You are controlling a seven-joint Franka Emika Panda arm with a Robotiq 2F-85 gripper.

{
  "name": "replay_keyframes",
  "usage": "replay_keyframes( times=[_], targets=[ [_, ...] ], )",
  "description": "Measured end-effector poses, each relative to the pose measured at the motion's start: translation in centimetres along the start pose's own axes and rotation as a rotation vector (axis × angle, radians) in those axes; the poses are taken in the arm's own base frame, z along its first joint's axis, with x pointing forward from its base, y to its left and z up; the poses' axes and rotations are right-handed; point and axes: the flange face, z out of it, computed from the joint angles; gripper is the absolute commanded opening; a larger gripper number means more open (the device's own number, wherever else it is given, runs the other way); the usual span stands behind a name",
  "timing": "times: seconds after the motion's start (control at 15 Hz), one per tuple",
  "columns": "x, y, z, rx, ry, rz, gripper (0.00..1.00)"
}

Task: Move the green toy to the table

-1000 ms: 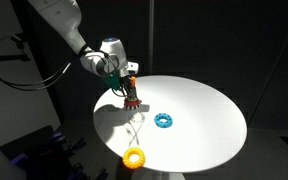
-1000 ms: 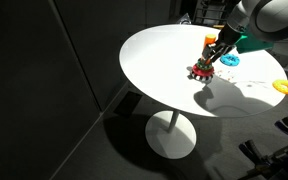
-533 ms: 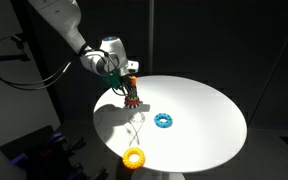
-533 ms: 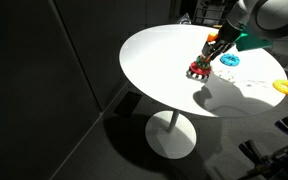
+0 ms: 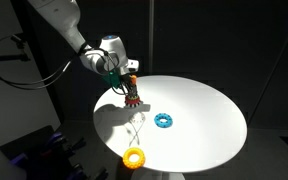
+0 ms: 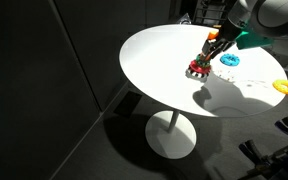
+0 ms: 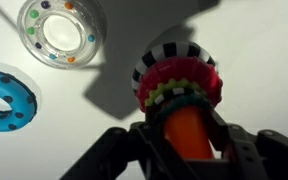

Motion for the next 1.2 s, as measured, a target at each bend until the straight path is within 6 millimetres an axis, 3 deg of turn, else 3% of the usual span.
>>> replay_keyframes(
  times=[0.27,0.4,0.53,0.73,1.2],
  targets=[
    [-0.27,0.25,0.45,-0.004,-0.009,0.003,0.27],
    [-0.45,0.42,0.80,-0.007,-0.016,0.005,0.77],
    [-0.42,0.45,0.80,-0.007,-0.016,0.005,0.78],
    [-0.46,0.49,0.86,-0.007,-0.017,0.006,1.00],
    [-0.49,0.45,0.89,-0.008,-0.018,0.005,1.00]
  ],
)
